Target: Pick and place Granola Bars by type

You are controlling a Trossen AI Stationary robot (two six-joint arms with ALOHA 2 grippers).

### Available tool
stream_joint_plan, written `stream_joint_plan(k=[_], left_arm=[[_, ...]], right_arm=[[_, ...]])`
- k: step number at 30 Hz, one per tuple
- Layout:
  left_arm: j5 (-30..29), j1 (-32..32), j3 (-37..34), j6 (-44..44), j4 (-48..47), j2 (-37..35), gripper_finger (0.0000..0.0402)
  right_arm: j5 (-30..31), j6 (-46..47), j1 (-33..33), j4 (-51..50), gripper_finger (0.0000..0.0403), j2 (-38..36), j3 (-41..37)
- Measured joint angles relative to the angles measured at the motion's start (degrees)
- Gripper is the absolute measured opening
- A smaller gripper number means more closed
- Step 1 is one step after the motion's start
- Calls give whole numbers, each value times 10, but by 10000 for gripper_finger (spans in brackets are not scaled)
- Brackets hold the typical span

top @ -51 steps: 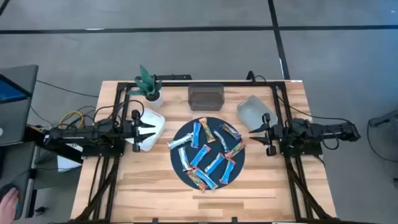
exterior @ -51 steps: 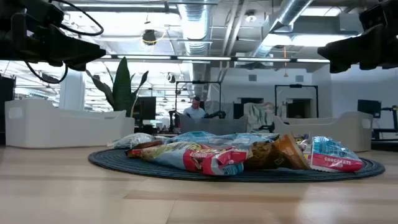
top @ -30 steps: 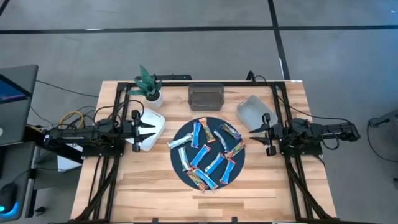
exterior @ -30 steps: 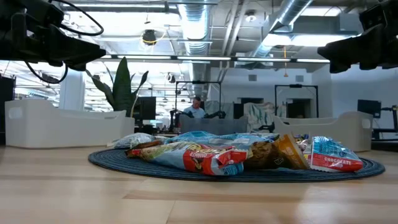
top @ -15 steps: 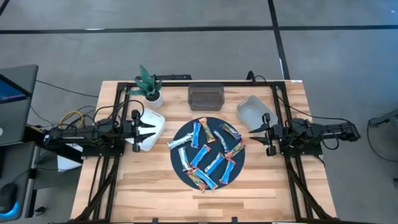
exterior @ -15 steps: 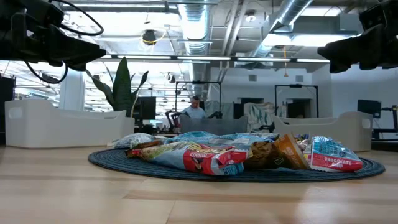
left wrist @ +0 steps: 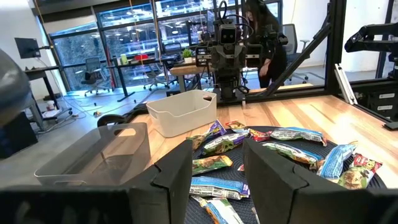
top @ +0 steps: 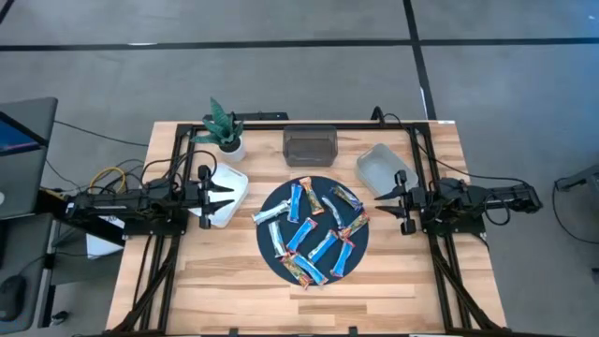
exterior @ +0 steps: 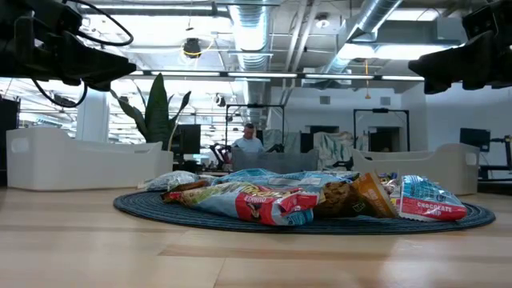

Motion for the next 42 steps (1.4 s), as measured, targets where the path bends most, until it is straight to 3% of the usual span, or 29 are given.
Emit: stream_joint_plan(k=[29,36,42], left_arm=[[0,0,0,0,0,0,137],[0,0,0,-6,2,0,137],[0,0,0,-72,4,0,137]], right_arm=[[0,-24,0,28,98,0,0],[-3,91,2,59,98,0,0],[-2,86,2,62,98,0,0]])
